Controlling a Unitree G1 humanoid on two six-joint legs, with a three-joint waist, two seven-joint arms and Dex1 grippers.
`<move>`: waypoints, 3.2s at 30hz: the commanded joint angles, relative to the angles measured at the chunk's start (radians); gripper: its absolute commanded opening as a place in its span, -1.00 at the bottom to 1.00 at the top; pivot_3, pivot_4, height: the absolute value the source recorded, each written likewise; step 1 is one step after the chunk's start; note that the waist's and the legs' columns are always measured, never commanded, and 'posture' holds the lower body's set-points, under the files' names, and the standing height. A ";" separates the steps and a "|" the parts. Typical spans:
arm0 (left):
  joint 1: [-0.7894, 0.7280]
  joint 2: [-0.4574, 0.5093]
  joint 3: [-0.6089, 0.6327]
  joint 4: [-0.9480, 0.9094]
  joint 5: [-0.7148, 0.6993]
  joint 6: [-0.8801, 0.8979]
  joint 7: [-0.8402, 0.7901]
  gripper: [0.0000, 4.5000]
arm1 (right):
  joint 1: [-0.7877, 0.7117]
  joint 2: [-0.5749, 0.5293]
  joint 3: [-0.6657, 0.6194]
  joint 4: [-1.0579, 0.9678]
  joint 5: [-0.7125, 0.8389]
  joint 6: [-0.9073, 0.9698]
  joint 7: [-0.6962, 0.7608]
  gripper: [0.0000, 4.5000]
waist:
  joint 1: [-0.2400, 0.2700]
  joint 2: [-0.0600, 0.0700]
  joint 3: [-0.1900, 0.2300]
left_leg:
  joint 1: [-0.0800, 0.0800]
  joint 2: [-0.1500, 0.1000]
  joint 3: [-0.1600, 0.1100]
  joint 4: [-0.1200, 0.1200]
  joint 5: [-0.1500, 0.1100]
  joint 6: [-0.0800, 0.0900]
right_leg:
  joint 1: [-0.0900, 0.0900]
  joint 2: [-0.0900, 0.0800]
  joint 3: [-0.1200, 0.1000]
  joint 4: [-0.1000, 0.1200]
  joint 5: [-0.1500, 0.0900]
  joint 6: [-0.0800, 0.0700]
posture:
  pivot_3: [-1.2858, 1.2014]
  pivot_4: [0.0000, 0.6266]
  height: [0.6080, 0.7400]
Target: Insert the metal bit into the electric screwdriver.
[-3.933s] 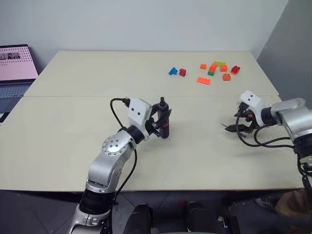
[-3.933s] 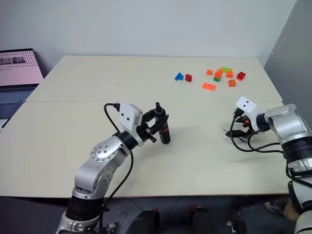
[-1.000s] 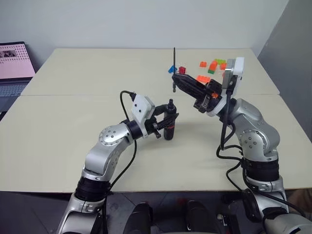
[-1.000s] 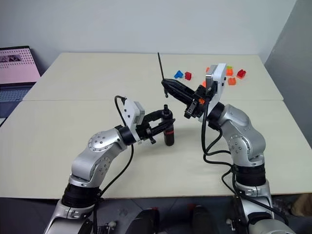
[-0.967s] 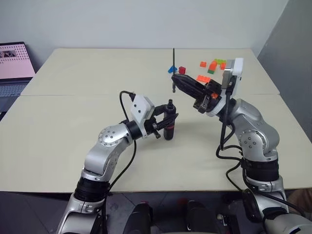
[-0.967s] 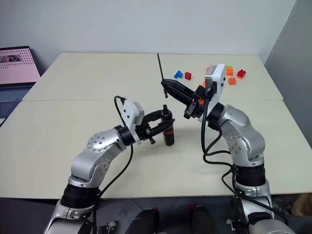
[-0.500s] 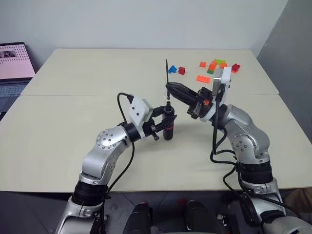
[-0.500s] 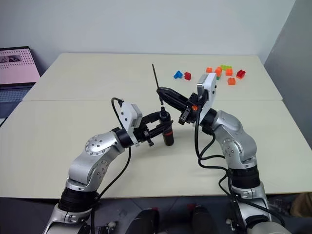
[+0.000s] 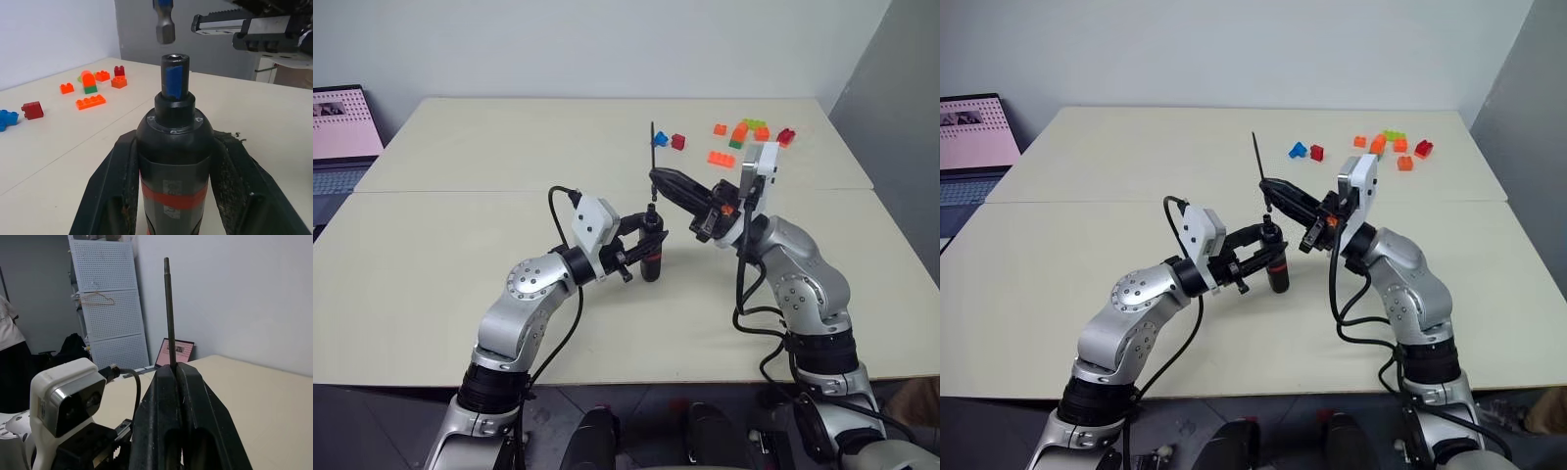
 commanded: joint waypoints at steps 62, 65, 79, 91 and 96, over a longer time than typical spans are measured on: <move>0.023 0.023 0.009 -0.025 0.009 0.011 0.004 -0.26 | 0.055 0.024 0.062 -0.097 -0.073 -0.113 -0.038 -1.00 | 0.000 0.000 0.000 | 0.001 0.000 -0.001 0.000 0.000 0.000 | 0.000 0.001 0.000 0.000 0.000 0.000 | 0.03 -0.52 1.00; 0.023 0.023 0.008 -0.025 0.009 0.012 0.003 -0.26 | 0.047 0.027 0.062 -0.099 -0.071 -0.111 -0.045 -1.00 | 0.000 0.000 0.000 | 0.001 0.000 -0.001 0.000 0.000 0.000 | 0.000 0.001 0.000 0.000 0.000 0.000 | 0.03 -0.52 1.00; 0.024 0.022 0.006 -0.025 0.008 0.014 0.003 -0.26 | 0.053 0.023 0.059 -0.111 -0.068 -0.103 -0.056 -1.00 | 0.000 0.000 0.000 | 0.001 0.000 -0.001 0.000 0.000 0.000 | 0.000 0.001 0.000 0.000 0.000 0.000 | 0.03 -0.52 1.00; 0.027 0.023 0.004 -0.029 0.010 0.017 0.004 -0.26 | 0.056 0.018 0.044 -0.133 -0.049 -0.089 -0.064 -1.00 | 0.000 0.000 0.000 | 0.001 0.000 -0.001 0.000 0.000 0.000 | 0.000 0.001 0.000 0.000 0.000 0.000 | 0.03 -0.52 1.00; 0.027 0.022 0.002 -0.028 0.011 0.016 0.003 -0.26 | 0.056 0.018 0.048 -0.156 -0.036 -0.074 -0.072 -1.00 | 0.000 0.000 0.000 | 0.001 0.000 -0.001 0.000 0.000 0.000 | 0.000 0.001 0.000 0.000 0.000 0.000 | 0.03 -0.52 1.00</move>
